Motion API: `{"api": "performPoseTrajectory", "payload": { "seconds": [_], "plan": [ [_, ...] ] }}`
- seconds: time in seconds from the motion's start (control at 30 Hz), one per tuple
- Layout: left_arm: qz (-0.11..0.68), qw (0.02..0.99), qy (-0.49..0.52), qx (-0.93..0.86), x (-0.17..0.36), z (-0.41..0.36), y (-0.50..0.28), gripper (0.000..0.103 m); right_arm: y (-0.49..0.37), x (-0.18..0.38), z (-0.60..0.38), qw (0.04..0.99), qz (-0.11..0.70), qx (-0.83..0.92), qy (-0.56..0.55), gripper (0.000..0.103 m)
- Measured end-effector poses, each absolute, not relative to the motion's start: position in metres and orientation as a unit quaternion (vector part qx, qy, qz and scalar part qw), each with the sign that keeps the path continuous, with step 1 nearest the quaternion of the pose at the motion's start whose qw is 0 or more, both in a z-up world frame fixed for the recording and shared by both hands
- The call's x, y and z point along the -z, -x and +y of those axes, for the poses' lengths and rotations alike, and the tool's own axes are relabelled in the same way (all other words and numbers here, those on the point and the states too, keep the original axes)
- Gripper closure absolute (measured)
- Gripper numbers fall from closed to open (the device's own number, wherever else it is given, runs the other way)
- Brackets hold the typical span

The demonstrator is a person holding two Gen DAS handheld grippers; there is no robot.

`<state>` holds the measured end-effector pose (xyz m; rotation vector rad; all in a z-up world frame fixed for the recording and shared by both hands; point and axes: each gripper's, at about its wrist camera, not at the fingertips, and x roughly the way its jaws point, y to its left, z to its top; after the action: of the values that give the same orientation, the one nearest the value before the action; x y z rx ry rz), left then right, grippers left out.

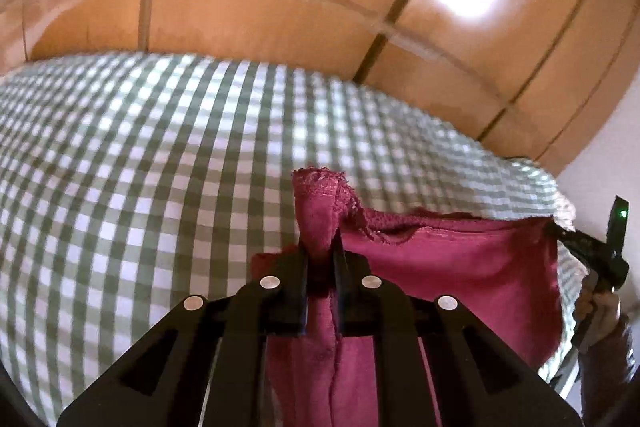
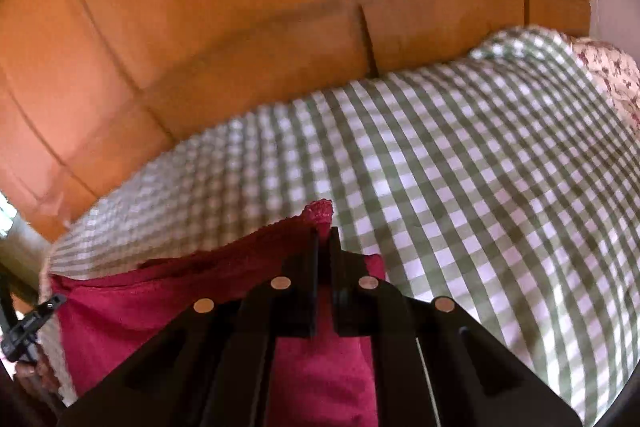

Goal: Fold small clothes

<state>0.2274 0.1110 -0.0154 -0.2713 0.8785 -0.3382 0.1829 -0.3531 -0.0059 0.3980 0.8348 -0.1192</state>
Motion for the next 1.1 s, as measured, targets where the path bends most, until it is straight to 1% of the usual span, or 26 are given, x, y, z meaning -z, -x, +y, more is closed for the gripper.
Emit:
{"api": "performPoseTrajectory", "payload": {
  "seconds": [0.13, 0.17, 0.2, 0.23, 0.27, 0.3, 0.4, 0.47, 0.53, 0.63, 0.7, 0.77, 0.83, 0.87, 0.9, 0.93, 1.07, 1.1],
  "plan": [
    [0.462, 0.867, 0.132, 0.134, 0.043, 0.105, -0.245, 0.094, -0.193, 0.032, -0.352, 0.882, 0.433, 0.077, -0.171, 0.098],
    [0.464, 0.867, 0.126, 0.130, 0.044, 0.103, -0.245, 0.093, -0.191, 0.030, -0.351, 0.884, 0.430, 0.078, -0.168, 0.090],
    [0.466, 0.869, 0.116, 0.117, 0.043, 0.102, -0.242, 0.083, -0.186, 0.023, -0.350, 0.890, 0.418, 0.078, -0.166, 0.073],
    [0.464, 0.873, 0.109, 0.106, 0.040, 0.102, -0.240, 0.076, -0.181, 0.017, -0.349, 0.894, 0.409, 0.078, -0.164, 0.064],
    [0.456, 0.879, 0.104, 0.091, 0.035, 0.104, -0.236, 0.058, -0.175, 0.009, -0.348, 0.901, 0.396, 0.080, -0.159, 0.058],
    [0.439, 0.889, 0.103, 0.077, 0.028, 0.108, -0.229, 0.045, -0.168, -0.001, -0.344, 0.909, 0.381, 0.075, -0.153, 0.058],
    [0.400, 0.904, 0.115, 0.100, 0.009, 0.112, -0.208, 0.044, -0.150, -0.024, -0.321, 0.919, 0.364, 0.019, -0.153, 0.058],
    [0.381, 0.911, 0.107, 0.121, 0.000, 0.105, -0.188, 0.044, -0.143, -0.029, -0.295, 0.916, 0.372, -0.046, -0.144, 0.058],
    [0.370, 0.912, 0.088, 0.155, -0.002, 0.089, -0.167, 0.044, -0.137, -0.023, -0.260, 0.903, 0.393, -0.110, -0.132, 0.058],
    [0.378, 0.908, 0.039, 0.177, 0.012, 0.061, -0.147, 0.044, -0.139, -0.001, -0.202, 0.886, 0.427, -0.162, -0.082, 0.058],
    [0.399, 0.901, 0.032, 0.165, 0.029, 0.054, -0.150, 0.044, -0.150, 0.016, -0.180, 0.875, 0.451, -0.163, -0.060, 0.058],
    [0.430, 0.891, 0.051, 0.138, 0.050, 0.060, -0.161, 0.044, -0.167, 0.032, -0.169, 0.874, 0.462, -0.142, -0.046, 0.058],
    [0.454, 0.879, 0.075, 0.122, 0.070, 0.070, -0.172, 0.045, -0.190, 0.044, -0.169, 0.869, 0.476, -0.122, -0.060, 0.060],
    [0.451, 0.878, 0.097, 0.127, 0.077, 0.076, -0.174, 0.045, -0.203, 0.049, -0.173, 0.866, 0.484, -0.103, -0.073, 0.063],
    [0.447, 0.879, 0.111, 0.128, 0.078, 0.081, -0.174, 0.046, -0.210, 0.052, -0.178, 0.865, 0.486, -0.089, -0.087, 0.072],
    [0.446, 0.879, 0.114, 0.127, 0.077, 0.081, -0.173, 0.046, -0.217, 0.055, -0.182, 0.864, 0.487, -0.085, -0.100, 0.074],
    [0.443, 0.885, 0.086, 0.112, 0.072, 0.074, -0.164, 0.046, -0.217, 0.052, -0.189, 0.867, 0.476, -0.088, -0.117, 0.075],
    [0.443, 0.886, 0.079, 0.108, 0.069, 0.071, -0.163, 0.046, -0.210, 0.046, -0.192, 0.872, 0.469, -0.085, -0.113, 0.073]
  ]
}}
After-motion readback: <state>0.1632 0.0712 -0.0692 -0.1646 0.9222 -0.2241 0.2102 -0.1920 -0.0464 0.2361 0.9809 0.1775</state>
